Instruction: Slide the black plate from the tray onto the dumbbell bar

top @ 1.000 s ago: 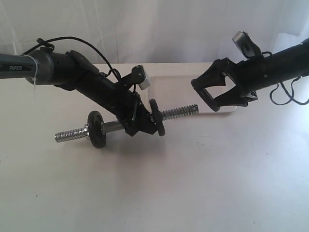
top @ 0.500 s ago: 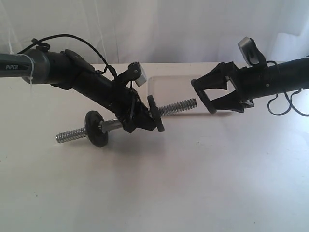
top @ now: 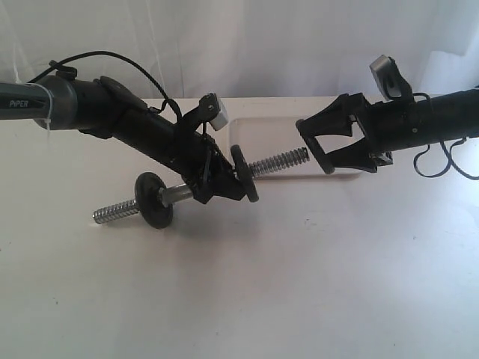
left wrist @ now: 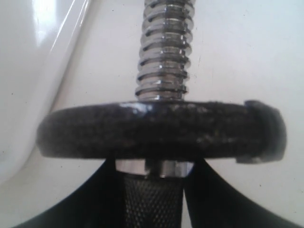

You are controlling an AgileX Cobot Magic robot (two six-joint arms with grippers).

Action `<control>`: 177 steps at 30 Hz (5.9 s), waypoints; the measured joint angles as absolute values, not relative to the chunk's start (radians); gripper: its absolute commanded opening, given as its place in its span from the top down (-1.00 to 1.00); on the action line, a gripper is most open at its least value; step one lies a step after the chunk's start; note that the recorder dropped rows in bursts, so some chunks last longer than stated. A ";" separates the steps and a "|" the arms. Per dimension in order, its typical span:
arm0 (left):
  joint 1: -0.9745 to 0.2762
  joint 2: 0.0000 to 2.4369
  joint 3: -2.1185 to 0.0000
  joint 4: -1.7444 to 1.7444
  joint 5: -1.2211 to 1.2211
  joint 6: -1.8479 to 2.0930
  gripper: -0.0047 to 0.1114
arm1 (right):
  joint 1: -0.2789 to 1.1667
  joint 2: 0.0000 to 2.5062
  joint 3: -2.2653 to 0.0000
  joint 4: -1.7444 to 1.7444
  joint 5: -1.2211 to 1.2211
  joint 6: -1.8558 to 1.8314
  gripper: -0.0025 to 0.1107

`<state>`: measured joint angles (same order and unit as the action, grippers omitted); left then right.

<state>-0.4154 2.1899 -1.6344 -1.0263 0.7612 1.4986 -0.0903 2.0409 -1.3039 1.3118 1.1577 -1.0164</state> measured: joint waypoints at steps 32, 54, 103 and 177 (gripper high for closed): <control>-0.415 2.190 -1.634 -1.061 0.768 1.512 0.92 | -0.048 2.041 -1.304 1.314 1.126 -1.020 0.96; -0.405 2.192 -1.632 -1.029 0.770 1.524 0.92 | 0.006 2.026 -1.247 1.359 1.031 -1.041 0.96; -0.404 2.192 -1.638 -0.841 0.969 1.605 0.92 | 0.099 2.152 -1.224 1.383 1.196 -1.217 -0.46; -0.420 2.196 -1.635 -0.791 0.727 1.857 0.92 | 0.064 1.884 -1.306 0.387 0.887 -0.588 0.96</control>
